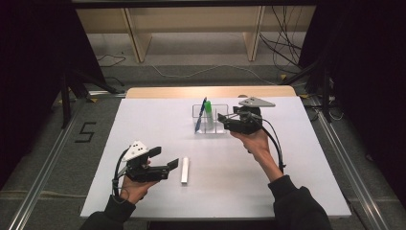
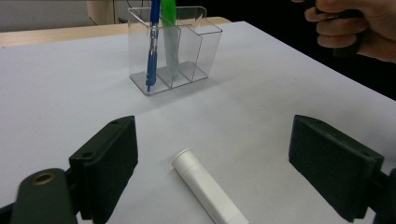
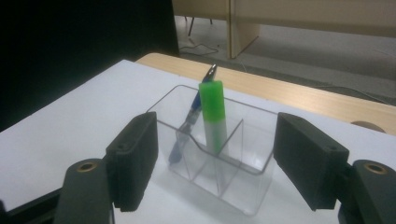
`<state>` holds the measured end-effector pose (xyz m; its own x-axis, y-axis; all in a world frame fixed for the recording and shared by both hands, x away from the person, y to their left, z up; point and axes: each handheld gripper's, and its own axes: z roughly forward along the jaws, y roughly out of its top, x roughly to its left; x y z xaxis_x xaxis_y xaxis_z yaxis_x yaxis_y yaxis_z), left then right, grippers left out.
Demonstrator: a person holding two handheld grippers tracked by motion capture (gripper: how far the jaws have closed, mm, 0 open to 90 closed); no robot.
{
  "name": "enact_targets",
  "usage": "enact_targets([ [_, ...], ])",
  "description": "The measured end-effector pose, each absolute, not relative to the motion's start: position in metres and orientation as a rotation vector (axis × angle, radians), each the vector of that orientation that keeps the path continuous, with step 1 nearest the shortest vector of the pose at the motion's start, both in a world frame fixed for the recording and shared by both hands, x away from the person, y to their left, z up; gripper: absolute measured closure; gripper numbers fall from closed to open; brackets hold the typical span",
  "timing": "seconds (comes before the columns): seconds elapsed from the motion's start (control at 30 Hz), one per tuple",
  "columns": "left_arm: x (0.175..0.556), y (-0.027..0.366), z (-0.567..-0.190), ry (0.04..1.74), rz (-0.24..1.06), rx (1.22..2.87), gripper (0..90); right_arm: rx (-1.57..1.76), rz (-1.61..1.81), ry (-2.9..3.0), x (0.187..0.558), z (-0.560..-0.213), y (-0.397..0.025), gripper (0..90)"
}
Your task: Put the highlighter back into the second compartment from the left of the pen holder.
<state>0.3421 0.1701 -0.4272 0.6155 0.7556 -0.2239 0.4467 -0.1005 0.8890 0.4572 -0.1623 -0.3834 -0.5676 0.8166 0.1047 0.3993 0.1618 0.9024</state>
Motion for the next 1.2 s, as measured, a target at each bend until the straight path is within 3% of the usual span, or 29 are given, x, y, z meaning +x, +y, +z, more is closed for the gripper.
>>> enact_targets([
  [0.27, 0.344, 0.164, -0.429, 1.026, 0.332, 1.783, 15.2, 1.151, 1.364, 2.058, 0.433, -0.389, -0.182, 31.2],
  [1.2, 0.355, 0.149, -0.437, 1.176, 0.255, 1.946, 15.4, 1.141, 1.316, 2.106, 0.405, -0.404, -0.195, 30.4],
])
